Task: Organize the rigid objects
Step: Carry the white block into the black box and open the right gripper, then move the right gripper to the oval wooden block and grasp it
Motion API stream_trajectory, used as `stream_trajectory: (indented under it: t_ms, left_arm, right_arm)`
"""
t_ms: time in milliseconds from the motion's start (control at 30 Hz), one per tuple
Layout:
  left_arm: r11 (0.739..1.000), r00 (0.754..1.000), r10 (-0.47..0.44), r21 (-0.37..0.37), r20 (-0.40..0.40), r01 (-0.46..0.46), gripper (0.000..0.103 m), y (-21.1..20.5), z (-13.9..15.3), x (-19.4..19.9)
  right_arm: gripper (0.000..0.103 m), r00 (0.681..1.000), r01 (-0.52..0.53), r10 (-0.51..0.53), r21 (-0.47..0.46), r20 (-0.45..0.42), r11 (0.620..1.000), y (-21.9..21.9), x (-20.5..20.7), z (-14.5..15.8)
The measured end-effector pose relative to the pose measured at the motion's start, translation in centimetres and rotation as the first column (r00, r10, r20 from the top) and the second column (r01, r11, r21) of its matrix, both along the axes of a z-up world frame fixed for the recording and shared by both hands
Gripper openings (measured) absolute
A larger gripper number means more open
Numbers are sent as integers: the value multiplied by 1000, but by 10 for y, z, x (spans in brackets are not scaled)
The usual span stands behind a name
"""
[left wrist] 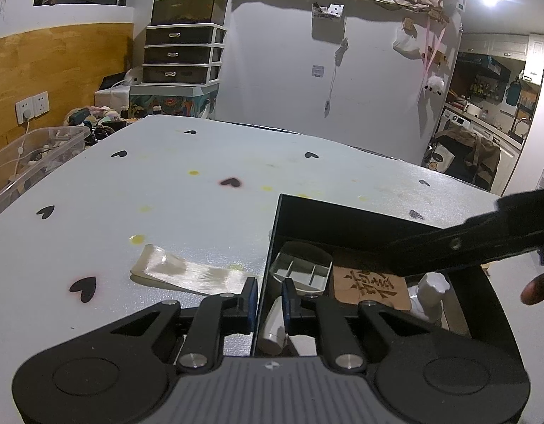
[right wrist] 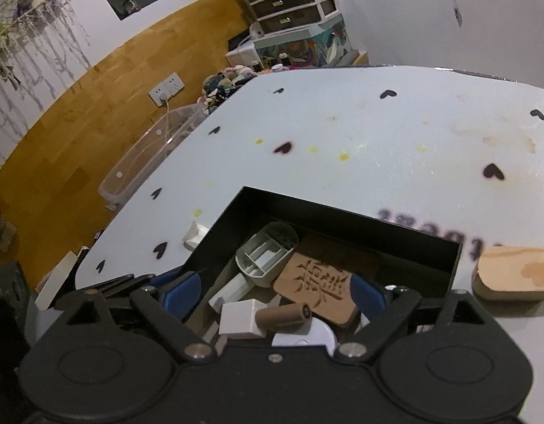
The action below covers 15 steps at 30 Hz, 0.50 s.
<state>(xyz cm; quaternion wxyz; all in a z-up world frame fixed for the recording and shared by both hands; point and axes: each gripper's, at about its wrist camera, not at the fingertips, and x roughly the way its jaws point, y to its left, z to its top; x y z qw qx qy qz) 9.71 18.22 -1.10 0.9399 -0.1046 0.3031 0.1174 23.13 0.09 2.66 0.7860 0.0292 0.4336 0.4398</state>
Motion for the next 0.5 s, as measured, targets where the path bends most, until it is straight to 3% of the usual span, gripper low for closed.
stream_trajectory:
  t_ms: [500]
  left_arm:
    - [1000,1000,4,5,-7,-4,14,1,-1,1]
  right_arm:
    - [97,994,32,-36,40,101,999,-34,-9,21]
